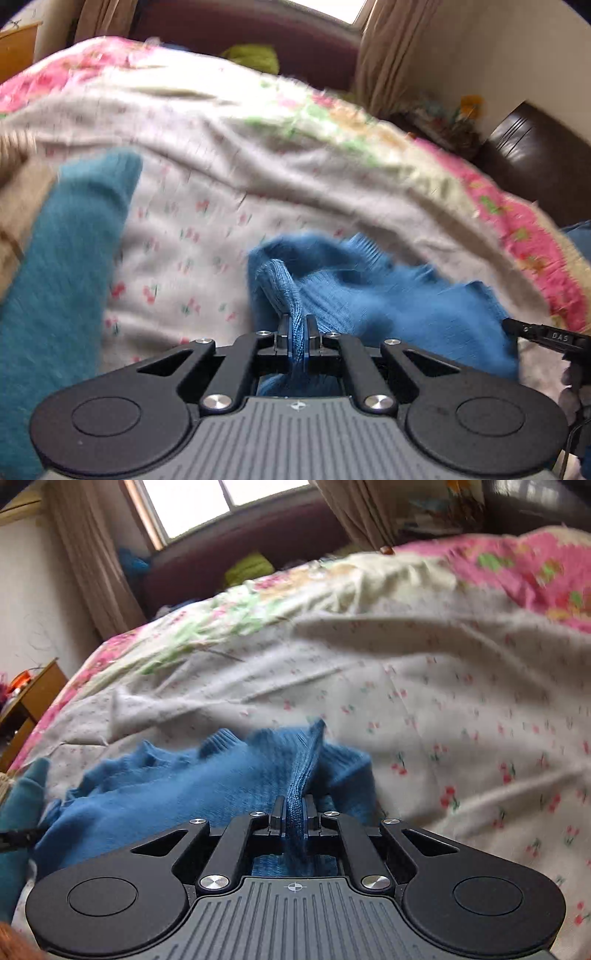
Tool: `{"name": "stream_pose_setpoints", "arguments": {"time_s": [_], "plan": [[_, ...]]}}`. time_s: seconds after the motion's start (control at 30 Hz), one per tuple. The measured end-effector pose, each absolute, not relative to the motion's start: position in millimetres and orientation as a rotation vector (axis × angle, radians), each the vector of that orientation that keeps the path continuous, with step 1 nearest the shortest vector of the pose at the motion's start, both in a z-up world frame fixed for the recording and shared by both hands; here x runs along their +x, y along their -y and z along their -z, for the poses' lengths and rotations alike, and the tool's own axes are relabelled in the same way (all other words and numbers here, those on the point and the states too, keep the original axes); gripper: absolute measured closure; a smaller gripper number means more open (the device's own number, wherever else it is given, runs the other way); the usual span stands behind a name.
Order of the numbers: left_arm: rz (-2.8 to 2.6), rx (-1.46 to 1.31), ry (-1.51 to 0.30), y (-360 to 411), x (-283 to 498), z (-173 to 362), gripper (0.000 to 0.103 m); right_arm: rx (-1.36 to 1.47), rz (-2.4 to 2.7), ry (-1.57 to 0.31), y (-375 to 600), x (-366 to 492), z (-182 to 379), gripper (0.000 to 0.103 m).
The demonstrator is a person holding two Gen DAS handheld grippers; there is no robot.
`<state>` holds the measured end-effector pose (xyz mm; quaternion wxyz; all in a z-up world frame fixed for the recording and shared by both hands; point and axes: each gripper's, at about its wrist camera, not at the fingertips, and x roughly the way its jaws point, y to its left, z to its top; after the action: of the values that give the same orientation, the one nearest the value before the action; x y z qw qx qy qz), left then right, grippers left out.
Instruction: Fold small clothes
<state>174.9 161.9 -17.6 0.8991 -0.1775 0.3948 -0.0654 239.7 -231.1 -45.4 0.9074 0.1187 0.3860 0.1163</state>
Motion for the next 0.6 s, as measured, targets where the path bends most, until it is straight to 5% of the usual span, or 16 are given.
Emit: {"name": "stream_pose_setpoints", "arguments": {"time_s": [0.6], "plan": [[0.068, -0.342, -0.798, -163.0, 174.8, 23.5, 0.084, 0.288, -0.189, -0.720, 249.6, 220.6, 35.1, 0.097]]}}
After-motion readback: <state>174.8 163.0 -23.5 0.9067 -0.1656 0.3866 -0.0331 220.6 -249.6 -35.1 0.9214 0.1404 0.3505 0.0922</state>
